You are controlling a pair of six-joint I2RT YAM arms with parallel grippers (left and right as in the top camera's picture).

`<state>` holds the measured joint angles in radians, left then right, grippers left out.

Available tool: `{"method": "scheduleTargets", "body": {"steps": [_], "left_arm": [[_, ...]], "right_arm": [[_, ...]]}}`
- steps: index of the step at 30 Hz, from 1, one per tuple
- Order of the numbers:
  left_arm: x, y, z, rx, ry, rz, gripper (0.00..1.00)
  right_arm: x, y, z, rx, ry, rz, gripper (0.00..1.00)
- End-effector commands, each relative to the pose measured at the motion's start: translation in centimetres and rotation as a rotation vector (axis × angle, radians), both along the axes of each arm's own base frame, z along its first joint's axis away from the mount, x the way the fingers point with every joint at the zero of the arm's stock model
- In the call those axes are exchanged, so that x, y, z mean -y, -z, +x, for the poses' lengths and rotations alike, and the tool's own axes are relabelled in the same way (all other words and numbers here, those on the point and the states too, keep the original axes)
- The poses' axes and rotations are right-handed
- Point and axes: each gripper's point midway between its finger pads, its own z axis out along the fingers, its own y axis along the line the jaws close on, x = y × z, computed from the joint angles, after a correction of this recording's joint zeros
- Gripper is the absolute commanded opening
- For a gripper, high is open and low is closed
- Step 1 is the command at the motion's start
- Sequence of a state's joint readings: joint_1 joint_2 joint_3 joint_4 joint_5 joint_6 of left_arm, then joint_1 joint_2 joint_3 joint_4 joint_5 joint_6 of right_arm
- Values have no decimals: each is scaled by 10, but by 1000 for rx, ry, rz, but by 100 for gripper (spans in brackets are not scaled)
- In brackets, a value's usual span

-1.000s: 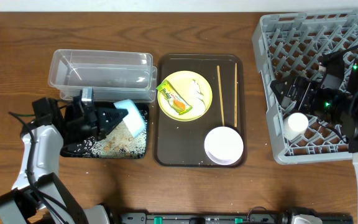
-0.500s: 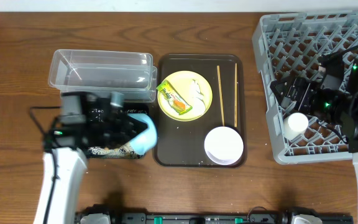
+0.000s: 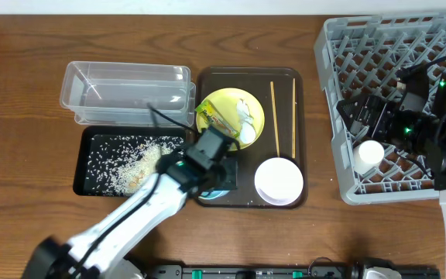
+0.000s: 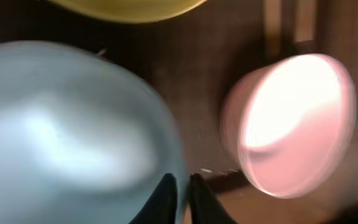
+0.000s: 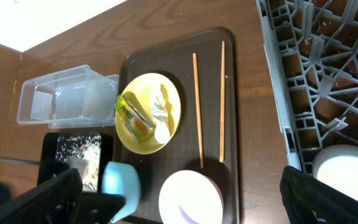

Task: Sort waste into correct bins and load items into the dishwasher rack
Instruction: 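Set the empty blue bowl back on the brown tray, then pick the snack wrapper off the yellow plate and drop it in the clear container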

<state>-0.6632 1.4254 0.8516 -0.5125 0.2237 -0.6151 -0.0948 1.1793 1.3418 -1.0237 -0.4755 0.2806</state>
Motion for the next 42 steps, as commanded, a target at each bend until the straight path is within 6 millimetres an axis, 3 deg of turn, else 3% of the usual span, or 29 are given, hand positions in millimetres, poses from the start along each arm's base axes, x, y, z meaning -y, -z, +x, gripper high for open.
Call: {"method": "scheduleTargets", "body": {"steps": [1,5,9,13,16,25,34,36,39,40,42], "left_arm": [[-4,6,14,8,-48,63,25],[0,-20,25,28,-39,82,42],[4,-72,52,154,-9,111,54],[-5,-97,84,303,-20,184,58],[-12,-82,103,310,-31,221,59],[-5,6,141,128,-77,244,60],[-10,53,162,104,-128,302,59],[-10,58,160,93,-126,310,49],[-10,58,160,90,-125,309,13],[-10,54,160,91,-125,306,7],[-9,41,161,90,-131,302,6]], "right_arm": [[-4,-8,-1,24,-16,6,99],[-4,-8,-1,28,-16,5,99],[-4,-11,2,43,-16,4,99],[-4,-13,4,58,-16,3,99],[-4,-13,4,58,-16,3,99],[-4,-13,4,54,-14,6,99],[-4,-11,2,42,-14,7,99],[-4,-10,1,36,-14,8,99],[-4,-9,0,31,-14,8,99],[-4,-9,0,30,-14,8,99],[-4,-9,0,30,-14,8,99]]}}
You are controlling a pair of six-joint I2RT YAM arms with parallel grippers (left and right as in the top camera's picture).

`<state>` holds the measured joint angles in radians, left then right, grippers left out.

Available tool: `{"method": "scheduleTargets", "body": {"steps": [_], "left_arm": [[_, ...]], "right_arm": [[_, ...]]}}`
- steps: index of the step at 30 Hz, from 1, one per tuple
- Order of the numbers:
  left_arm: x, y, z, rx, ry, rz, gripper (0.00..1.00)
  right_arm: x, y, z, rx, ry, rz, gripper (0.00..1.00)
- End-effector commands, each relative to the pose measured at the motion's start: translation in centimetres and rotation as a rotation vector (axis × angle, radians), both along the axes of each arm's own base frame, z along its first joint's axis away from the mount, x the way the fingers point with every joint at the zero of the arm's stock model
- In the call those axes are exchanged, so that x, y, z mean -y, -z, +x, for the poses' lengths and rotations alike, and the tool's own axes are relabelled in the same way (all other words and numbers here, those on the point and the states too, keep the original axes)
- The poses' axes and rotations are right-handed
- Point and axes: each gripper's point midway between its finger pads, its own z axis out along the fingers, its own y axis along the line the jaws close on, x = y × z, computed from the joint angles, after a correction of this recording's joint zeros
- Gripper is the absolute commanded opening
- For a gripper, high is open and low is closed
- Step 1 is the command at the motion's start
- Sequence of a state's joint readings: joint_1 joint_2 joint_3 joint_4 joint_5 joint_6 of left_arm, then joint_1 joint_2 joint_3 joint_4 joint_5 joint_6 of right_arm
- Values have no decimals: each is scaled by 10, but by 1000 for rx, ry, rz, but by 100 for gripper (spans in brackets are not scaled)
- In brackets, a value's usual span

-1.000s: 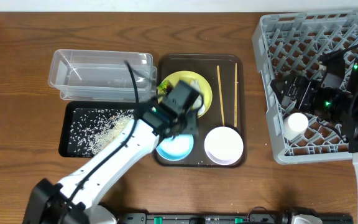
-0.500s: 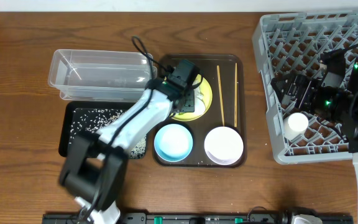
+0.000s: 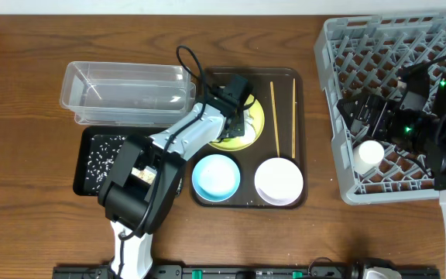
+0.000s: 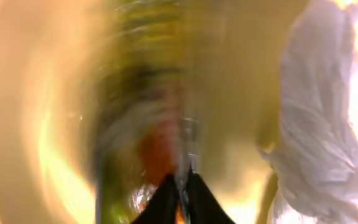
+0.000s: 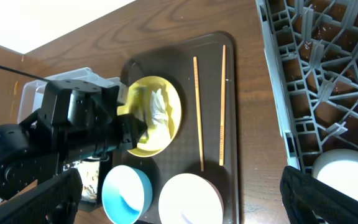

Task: Sort waste into correct bins and load items into the dishwasher rack
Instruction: 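Pick the snack wrapper off the yellow plate and drop it in the clear container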

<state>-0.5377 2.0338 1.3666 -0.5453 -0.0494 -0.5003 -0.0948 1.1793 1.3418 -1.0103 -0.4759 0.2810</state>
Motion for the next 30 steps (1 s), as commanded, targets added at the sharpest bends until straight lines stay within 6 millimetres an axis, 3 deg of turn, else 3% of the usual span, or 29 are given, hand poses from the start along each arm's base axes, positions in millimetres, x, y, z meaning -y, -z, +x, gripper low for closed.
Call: {"method": "scheduleTargets", "body": {"steps": [1,6,8,10,13,17,19,21,22,24,26,30], "left_arm": [[3,-26,9,26,-19,-21,6],[17,-98,12,73,13,-114,6],[14,-129,15,131,43,-123,6],[0,-145,19,173,22,-101,6],[-45,-151,30,214,-76,15,6],[-97,-145,44,208,-232,72,6],[-117,-143,50,209,-301,66,6],[-126,-142,56,209,-331,42,14],[-123,-141,57,202,-322,14,17],[-106,-142,58,185,-238,-64,41],[-87,-145,55,165,-182,-139,54],[-50,-145,48,161,-95,-184,56]], "right_arm": [[-4,-7,-2,17,-14,9,99],[-5,-7,-2,17,-14,9,99],[-5,-7,-3,16,-14,9,99],[-5,-7,-3,16,-14,9,99],[-5,-7,-3,16,-14,9,99],[-5,-7,-3,16,-14,9,99],[-4,-7,-2,17,-14,8,99],[-5,-7,-2,17,-14,9,99],[-4,-7,-2,17,-14,8,99],[-4,-7,-2,17,-14,8,99],[-4,-7,-2,17,-14,8,99],[-4,-7,-2,17,-14,8,99]]}}
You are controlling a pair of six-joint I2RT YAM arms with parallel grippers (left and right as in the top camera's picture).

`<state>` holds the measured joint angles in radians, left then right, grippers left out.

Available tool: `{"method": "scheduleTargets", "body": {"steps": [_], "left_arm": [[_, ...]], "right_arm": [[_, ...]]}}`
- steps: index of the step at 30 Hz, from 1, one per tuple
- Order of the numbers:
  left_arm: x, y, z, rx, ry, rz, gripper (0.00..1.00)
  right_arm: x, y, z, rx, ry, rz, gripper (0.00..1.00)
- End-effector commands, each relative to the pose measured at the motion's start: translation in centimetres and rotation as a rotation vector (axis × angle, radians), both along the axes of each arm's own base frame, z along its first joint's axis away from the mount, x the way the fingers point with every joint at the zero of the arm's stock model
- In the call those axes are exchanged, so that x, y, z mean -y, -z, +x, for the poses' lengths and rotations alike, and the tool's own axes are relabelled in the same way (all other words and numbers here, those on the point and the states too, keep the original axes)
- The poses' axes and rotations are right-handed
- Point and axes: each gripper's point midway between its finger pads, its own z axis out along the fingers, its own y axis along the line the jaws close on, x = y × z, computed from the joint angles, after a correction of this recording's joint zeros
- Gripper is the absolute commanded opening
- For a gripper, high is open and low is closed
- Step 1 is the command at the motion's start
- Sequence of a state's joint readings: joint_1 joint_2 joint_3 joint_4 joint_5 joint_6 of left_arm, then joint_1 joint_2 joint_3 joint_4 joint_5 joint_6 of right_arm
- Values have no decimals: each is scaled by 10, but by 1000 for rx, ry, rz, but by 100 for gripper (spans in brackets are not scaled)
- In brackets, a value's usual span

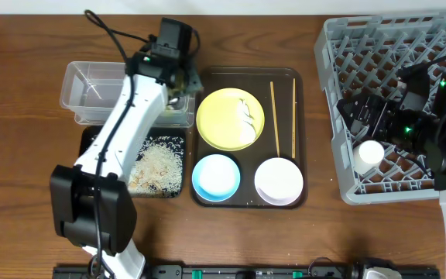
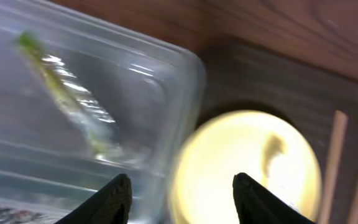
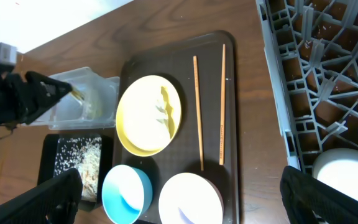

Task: Sort waste into correct bins and load items into the dishwasher rack
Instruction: 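Pick the snack wrapper off the yellow plate and drop it in the clear container, then pick the tissue off the yellow plate and drop it in the clear container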

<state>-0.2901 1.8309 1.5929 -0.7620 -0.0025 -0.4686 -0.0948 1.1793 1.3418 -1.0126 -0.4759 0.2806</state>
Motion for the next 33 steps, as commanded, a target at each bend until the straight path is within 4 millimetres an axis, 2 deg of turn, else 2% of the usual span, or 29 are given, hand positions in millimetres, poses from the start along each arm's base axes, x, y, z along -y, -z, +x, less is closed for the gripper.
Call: {"method": "scheduleTargets", "body": {"steps": [1,5,9,14,17,21,25,29,33], "left_arm": [[48,-1,-11,3,145,-59,56],[94,15,-16,35,346,-3,56],[115,54,-25,-28,396,55,56],[131,100,-37,-125,441,65,54],[135,116,-42,-159,454,71,52],[135,126,-44,-180,457,79,36],[134,123,-44,-182,454,79,7],[125,92,-37,-155,430,67,6],[104,33,-25,-52,377,35,6]], "right_arm": [[-4,-7,-2,19,-14,9,99],[-4,-7,-2,18,-14,9,99],[-5,-6,-4,10,-13,9,99],[-5,-5,-5,3,-14,10,99],[-5,-5,-5,3,-14,10,99],[-5,-5,-5,3,-14,10,99],[-5,-4,-6,-2,-14,11,99],[-5,-3,-7,-10,-14,12,99],[-5,-3,-7,-12,-14,12,99]]}}
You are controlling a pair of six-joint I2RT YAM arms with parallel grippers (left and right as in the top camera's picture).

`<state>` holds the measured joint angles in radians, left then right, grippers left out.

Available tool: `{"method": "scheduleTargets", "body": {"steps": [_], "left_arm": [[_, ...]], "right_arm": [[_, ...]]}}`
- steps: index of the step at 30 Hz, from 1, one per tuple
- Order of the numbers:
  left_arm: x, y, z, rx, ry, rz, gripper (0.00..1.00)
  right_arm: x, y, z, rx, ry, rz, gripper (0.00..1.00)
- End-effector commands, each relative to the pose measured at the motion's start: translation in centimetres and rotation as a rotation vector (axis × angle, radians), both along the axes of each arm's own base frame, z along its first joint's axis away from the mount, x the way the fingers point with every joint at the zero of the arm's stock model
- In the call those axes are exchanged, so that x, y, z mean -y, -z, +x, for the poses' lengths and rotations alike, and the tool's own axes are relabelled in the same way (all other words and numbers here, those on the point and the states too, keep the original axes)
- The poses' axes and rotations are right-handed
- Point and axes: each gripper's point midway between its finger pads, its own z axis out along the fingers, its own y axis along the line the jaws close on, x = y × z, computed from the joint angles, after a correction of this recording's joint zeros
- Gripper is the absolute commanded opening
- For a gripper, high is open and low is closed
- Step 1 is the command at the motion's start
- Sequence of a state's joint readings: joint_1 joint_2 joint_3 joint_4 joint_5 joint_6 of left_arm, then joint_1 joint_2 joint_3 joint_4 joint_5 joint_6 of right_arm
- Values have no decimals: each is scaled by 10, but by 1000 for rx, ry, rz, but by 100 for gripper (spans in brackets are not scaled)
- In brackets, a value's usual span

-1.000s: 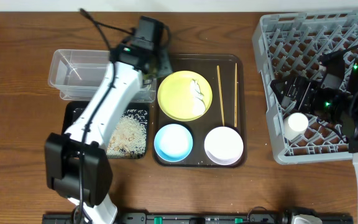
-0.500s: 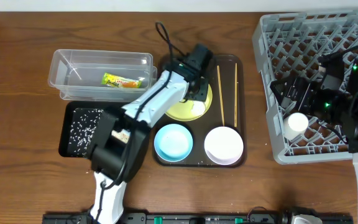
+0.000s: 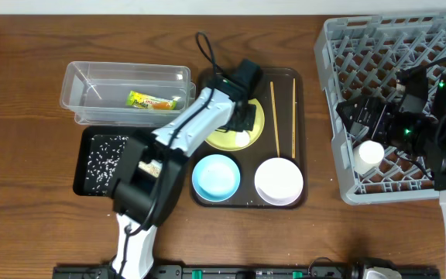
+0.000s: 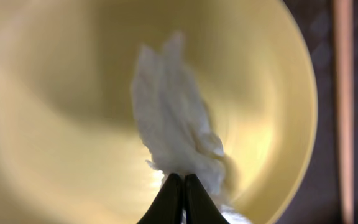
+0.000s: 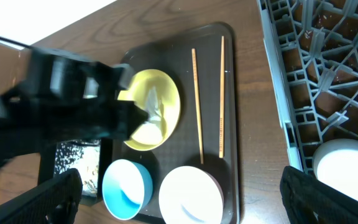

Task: Sort waste into correct bins and load items into the dishwasher rack
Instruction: 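Pick the tissue off the yellow plate and drop it in the clear container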

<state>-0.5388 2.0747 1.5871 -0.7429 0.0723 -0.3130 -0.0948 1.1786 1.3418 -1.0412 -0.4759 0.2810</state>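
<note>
My left gripper [image 4: 179, 179] is down on the yellow plate [image 4: 55, 124], shut on the lower edge of a crumpled white napkin [image 4: 176, 124]. From overhead the left gripper [image 3: 242, 116] covers most of that plate on the dark tray [image 3: 300, 85]. A green wrapper [image 3: 153, 101] lies in the clear bin [image 3: 80, 77]. A blue bowl [image 3: 215, 176], a white bowl [image 3: 279, 180] and two chopsticks [image 3: 273, 116] share the tray. My right gripper [image 5: 191, 193] hangs wide open and holds nothing, over the left edge of the grey dishwasher rack [image 3: 362, 39].
A black tray with rice [image 3: 111, 159] sits in front of the clear bin. A white cup [image 3: 368, 155] stands in the rack's near left corner. Bare wooden table [image 3: 22, 155] lies left of the bins.
My left gripper was open over the clear bin with the wrapper inside it. Now it is over the yellow plate and shut on the napkin. The right arm has stayed put.
First my left gripper was shut beside the blue bowl, with wrapper and napkin on the plate. Then it was shut on the wrapper on the plate. Later it stood open above the clear bin, wrapper inside. Now it pinches the napkin.
</note>
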Motion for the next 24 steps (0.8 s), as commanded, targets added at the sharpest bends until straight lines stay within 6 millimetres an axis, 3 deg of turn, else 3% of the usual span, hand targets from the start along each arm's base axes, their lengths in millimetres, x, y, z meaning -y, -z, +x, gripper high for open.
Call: {"method": "scheduleTargets", "body": {"steps": [1,4,6,10,14,17,18,20,24], "left_arm": [[-17,-84,28,177,-57,-83,6],[-51,-120,39,253,-132,-89,6],[-78,-132,45,285,-191,-64,6],[-132,-130,56,288,-310,2,6],[-166,-122,64,275,-385,24,9],[-177,-122,67,278,-409,25,56],[-178,-124,65,275,-408,26,64],[-172,-132,59,267,-370,8,67],[-161,-165,41,286,-319,-29,71]], "right_arm": [[-4,-7,-2,16,-14,9,99],[-4,-7,-2,15,-14,9,99],[-4,-7,-2,16,-14,9,99],[-4,-7,-2,16,-14,9,99],[-4,-7,-2,16,-14,9,99],[-4,-7,-2,16,-14,9,99],[-4,-7,-2,16,-13,8,99],[-3,-6,-2,16,-9,2,99],[13,-1,2,10,55,-73,99]]}}
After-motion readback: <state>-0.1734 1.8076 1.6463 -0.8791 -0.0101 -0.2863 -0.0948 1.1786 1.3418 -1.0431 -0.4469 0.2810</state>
